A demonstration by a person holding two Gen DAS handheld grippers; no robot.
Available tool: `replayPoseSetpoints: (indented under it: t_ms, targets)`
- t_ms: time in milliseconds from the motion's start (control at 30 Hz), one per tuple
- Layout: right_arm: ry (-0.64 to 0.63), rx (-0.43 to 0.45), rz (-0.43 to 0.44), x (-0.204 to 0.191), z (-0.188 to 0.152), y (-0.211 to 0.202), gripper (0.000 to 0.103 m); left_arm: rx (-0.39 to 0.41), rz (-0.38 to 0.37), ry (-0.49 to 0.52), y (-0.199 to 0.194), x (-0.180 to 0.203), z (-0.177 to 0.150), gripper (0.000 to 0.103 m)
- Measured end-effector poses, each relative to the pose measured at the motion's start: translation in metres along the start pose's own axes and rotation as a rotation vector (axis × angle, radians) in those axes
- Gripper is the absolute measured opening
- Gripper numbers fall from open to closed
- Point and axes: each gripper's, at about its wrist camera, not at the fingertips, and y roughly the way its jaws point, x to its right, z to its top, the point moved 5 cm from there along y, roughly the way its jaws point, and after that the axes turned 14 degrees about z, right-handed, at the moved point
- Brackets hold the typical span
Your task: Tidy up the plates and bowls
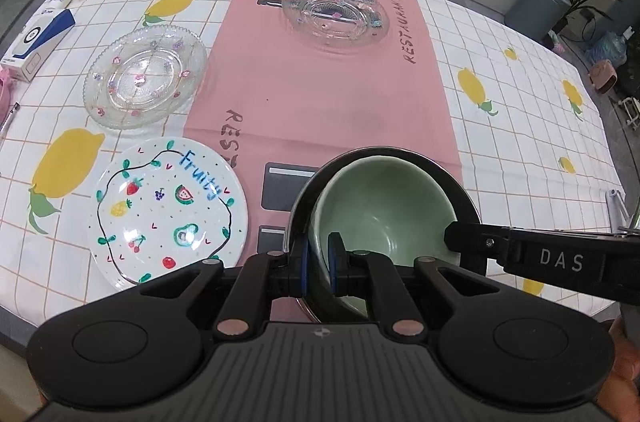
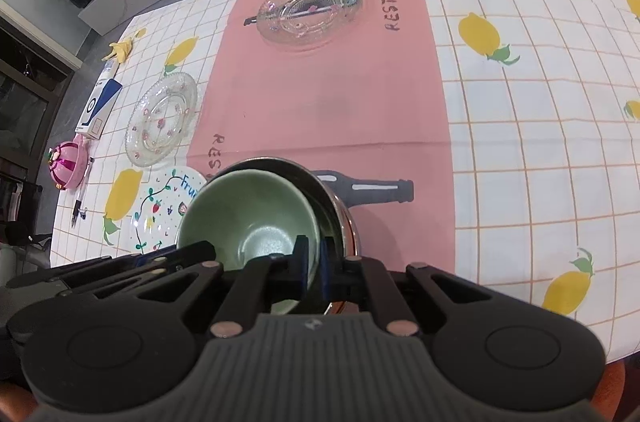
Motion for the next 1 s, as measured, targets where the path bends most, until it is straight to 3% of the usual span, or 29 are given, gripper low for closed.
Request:
replayPoseSetpoints:
  t_ms: [300, 567, 667, 1000]
  targets:
    - [0.012, 0.006, 0.013, 0.001, 0.001, -0.002, 0.008, 0.002, -0.001, 0.067, -0.001, 0.003, 0.001, 0.012]
    - [-0.009, 0.016, 0.008, -0.004, -0.001, -0.006, 0.004, 0.099, 0.017, 0.08, -0.02, -0.002, 0.006, 0.016]
    - [-0.006, 0.011, 0.0, -0.003, -0.004, -0.004, 0.001, 0.082, 0.002, 0.084, -0.018, -0.001, 0.004, 0.01]
    - [-0.003, 0.03, -0.011, -0.001, -0.007, -0.012, 0.0, 0.073, -0.031, 0.041, -0.013, -0.002, 0.001, 0.01]
